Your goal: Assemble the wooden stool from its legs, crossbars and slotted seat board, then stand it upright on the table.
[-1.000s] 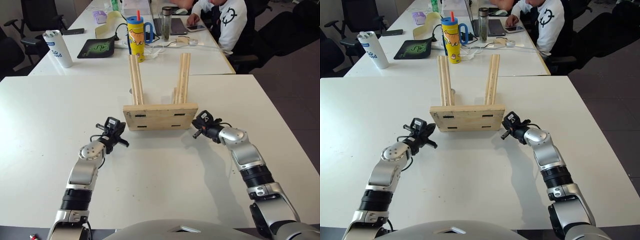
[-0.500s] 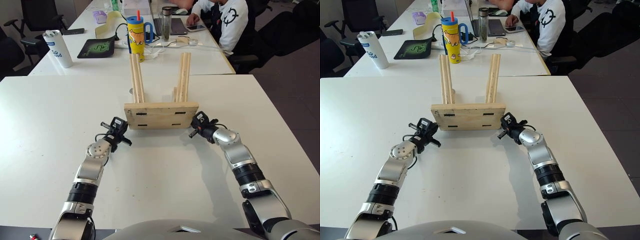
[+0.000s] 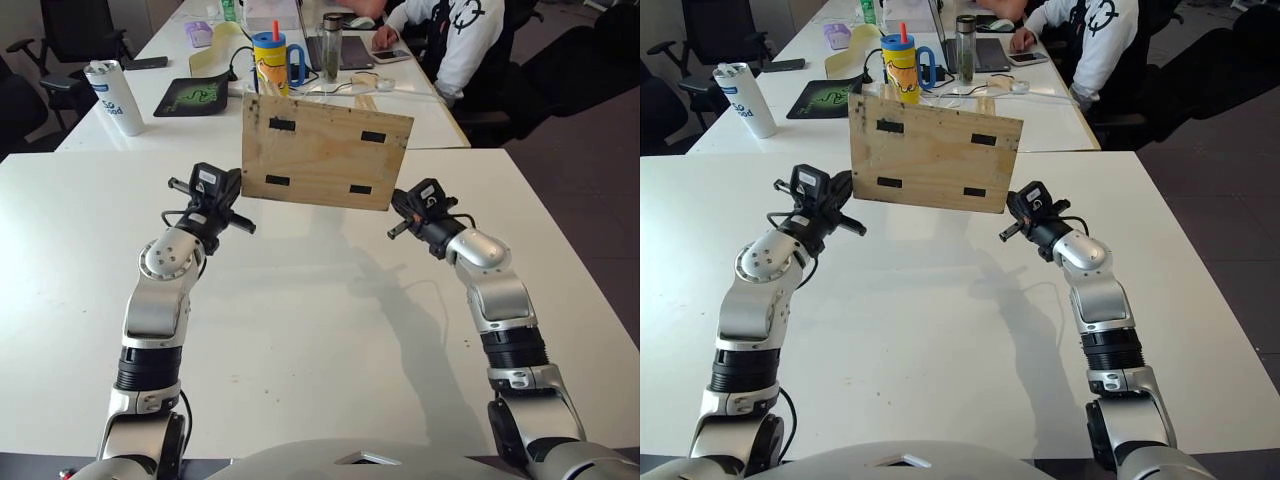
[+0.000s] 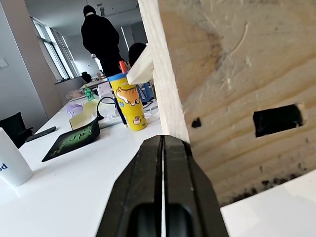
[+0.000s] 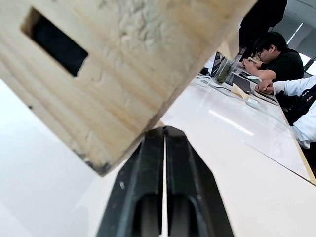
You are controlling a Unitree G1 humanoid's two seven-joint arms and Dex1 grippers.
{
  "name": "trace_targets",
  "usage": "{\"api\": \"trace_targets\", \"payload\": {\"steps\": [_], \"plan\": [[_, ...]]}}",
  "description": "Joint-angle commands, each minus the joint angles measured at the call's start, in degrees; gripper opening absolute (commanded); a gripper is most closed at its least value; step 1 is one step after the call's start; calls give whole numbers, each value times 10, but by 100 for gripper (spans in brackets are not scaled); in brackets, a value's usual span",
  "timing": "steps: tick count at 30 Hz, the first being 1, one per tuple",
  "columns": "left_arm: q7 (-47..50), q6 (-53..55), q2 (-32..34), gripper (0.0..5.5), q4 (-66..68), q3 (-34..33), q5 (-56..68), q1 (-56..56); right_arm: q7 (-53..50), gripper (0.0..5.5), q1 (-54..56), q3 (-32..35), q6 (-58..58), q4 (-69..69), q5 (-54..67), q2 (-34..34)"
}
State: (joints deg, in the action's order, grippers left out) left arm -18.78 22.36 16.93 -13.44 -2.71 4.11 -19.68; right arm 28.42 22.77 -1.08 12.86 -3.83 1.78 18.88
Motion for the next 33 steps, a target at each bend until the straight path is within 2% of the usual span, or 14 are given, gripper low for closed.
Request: {"api": "trace_targets", "payload": {"steps": [1,14,19,27,33], "plan": [[-36,13,-26,0,-36,47,39,-29,12,2,76,-21,-34,67,48,-52],[-29,15,-20,0,-27,34,35,-18,0,2,65,-22,-32,60,45,-45],[-8,12,-31,0,-14,9,41,-38,-17,2,73,-12,-39,46,43,-51],[24,-1,-15,0,54,11,-7,-40,-62,2,94,-8,-37,-3,8,-51],[106,-3,12,0,143,-48,-49,-16,-124,2,85,-2,-28,-84,-52,-30]]}}
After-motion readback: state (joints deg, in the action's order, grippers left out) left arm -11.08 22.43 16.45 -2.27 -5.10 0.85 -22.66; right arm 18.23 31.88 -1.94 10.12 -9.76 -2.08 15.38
